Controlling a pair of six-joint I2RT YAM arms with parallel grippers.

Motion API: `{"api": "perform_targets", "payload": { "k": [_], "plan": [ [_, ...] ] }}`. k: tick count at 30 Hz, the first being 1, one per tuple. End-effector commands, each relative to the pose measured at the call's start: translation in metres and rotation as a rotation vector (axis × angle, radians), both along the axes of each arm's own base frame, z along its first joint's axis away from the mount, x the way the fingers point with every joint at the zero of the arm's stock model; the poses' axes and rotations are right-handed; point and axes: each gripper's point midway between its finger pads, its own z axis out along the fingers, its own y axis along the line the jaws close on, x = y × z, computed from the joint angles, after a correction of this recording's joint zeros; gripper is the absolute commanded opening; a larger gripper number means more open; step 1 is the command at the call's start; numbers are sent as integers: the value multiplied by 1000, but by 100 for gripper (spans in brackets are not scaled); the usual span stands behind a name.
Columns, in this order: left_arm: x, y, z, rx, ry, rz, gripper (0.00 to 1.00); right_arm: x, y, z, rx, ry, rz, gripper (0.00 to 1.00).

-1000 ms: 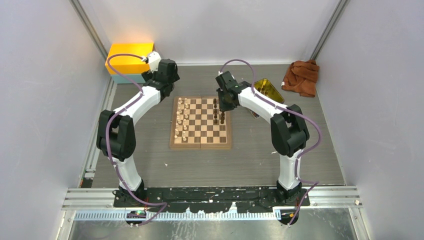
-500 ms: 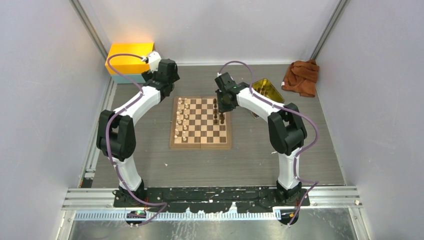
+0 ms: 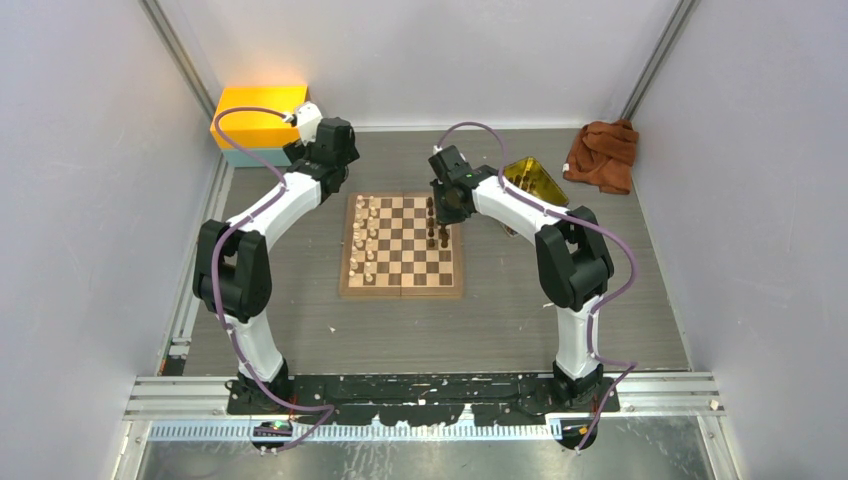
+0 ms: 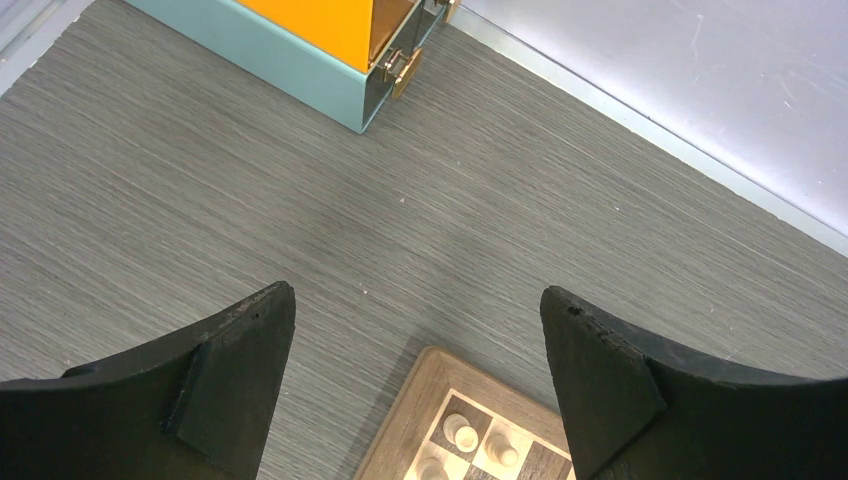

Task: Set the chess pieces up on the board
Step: Place the chess piece on the chessboard.

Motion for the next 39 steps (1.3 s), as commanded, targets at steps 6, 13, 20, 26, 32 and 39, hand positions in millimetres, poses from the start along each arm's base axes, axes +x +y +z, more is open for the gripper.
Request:
{"api": "perform_targets", "payload": {
  "k": [6,13,20,26,32,39],
  "plan": [
    [4,-2,25,-9,-75,7,93,-10,1,12,1,-12,-9,1],
    [2,-4,25,-9,-73,2,92,-13,0,14,-7,-14,-9,1],
    [1,-6,25,-9,-74,-2,92,-15,-3,14,-11,-19,-16,1],
    [0,-7,25,-6,-73,-4,92,-16,-6,14,-25,-27,-20,1],
    [-2,-7,25,-3,-70,-6,93,-16,-8,12,-31,-29,-22,1],
    [-2,-7,26,-2,-72,-9,92,-14,-10,10,-37,-36,-27,1]
  ]
}}
